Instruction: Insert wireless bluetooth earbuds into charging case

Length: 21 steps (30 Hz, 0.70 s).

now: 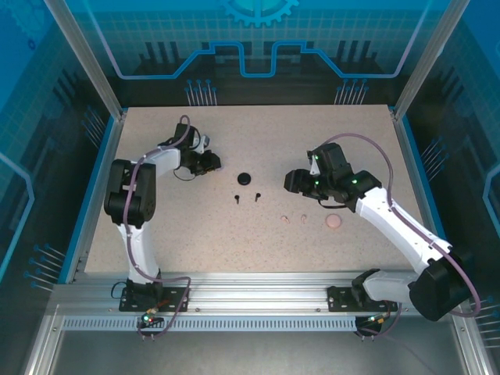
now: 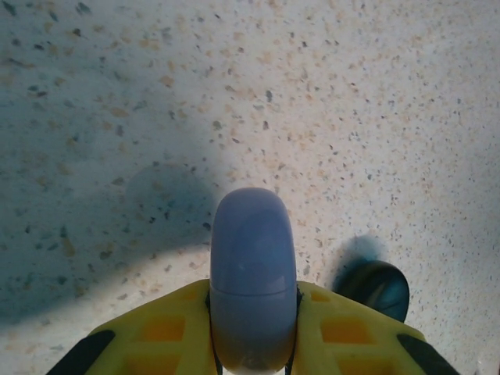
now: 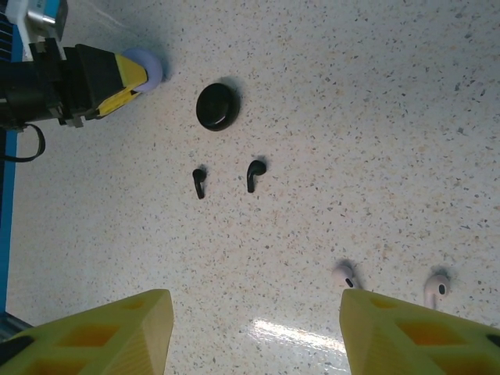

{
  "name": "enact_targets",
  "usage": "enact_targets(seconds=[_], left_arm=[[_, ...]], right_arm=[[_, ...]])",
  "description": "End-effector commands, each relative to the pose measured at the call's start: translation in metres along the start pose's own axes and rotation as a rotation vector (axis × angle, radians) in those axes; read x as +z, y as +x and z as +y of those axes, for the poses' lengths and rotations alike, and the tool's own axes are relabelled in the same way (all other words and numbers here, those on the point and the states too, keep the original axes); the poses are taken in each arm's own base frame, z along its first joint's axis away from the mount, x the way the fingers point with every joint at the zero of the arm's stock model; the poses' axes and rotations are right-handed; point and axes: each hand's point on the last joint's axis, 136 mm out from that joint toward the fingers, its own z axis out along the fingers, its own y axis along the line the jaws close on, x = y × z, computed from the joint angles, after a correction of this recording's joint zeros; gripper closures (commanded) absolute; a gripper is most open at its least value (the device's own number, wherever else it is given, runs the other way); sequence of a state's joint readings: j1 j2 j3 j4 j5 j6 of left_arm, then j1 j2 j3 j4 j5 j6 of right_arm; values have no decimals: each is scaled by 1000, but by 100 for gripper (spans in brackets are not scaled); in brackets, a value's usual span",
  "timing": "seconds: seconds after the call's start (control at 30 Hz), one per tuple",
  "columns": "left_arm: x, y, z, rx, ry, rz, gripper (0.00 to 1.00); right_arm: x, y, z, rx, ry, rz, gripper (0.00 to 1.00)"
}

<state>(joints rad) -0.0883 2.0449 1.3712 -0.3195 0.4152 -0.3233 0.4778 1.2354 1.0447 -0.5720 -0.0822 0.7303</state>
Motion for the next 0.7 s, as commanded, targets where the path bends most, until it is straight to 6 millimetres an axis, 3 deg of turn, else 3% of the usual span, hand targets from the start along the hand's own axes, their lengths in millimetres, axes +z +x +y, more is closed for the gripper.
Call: enact_targets(seconds=[0.0,0.1,0.37,0.57,0.67], left_arm=[[1,11,14,-13,-23,98,86],[2,9,26,-15,-67,107,69],[-21,-12,43,-12,-133,77,49],[-56,-35,37,23,-169,3,32],[-74,-43,24,46,-160,-40,26]], right_arm=[[-6,6,2,-6,-1,-6,40],[-9,6,2,-8,6,-10,38],[-18,4,-3,-12,47,-22,33],[-27,3,-7,-18,82,-28,27],[-31,3,-10,-26,100,-34,25]])
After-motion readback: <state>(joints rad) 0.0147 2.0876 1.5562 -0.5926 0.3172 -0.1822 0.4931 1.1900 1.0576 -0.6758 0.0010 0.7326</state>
